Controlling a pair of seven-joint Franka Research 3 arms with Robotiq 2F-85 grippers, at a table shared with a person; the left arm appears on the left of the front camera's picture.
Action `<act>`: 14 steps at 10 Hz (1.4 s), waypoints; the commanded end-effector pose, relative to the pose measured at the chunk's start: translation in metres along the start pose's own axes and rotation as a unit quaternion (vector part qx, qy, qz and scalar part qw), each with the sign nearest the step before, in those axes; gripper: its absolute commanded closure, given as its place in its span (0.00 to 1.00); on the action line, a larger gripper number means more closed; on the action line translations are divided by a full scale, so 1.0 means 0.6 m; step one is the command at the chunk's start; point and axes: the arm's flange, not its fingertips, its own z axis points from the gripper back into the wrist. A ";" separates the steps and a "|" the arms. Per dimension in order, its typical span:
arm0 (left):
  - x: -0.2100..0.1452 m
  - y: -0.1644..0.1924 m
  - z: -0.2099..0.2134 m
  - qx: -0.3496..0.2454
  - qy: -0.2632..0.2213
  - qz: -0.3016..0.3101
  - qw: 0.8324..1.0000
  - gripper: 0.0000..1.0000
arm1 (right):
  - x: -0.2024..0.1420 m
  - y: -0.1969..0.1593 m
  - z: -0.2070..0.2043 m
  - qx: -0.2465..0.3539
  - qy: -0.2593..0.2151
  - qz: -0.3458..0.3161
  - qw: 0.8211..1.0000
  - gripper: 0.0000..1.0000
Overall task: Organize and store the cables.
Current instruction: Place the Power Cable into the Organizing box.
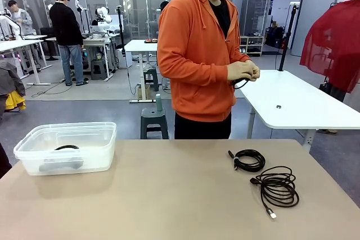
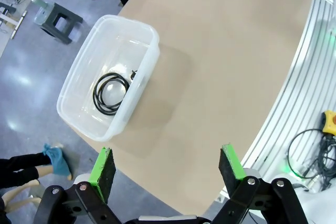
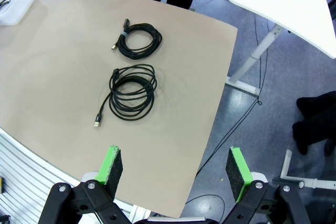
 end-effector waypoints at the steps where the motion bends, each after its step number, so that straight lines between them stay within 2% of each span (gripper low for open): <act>1: 0.001 -0.001 0.003 0.004 0.000 0.006 1.000 0.00 | -0.005 0.000 -0.003 0.002 0.000 -0.001 1.000 0.00; 14: 0.001 -0.001 0.003 0.004 0.000 0.006 1.000 0.00 | -0.005 0.000 -0.003 0.002 0.000 -0.001 1.000 0.00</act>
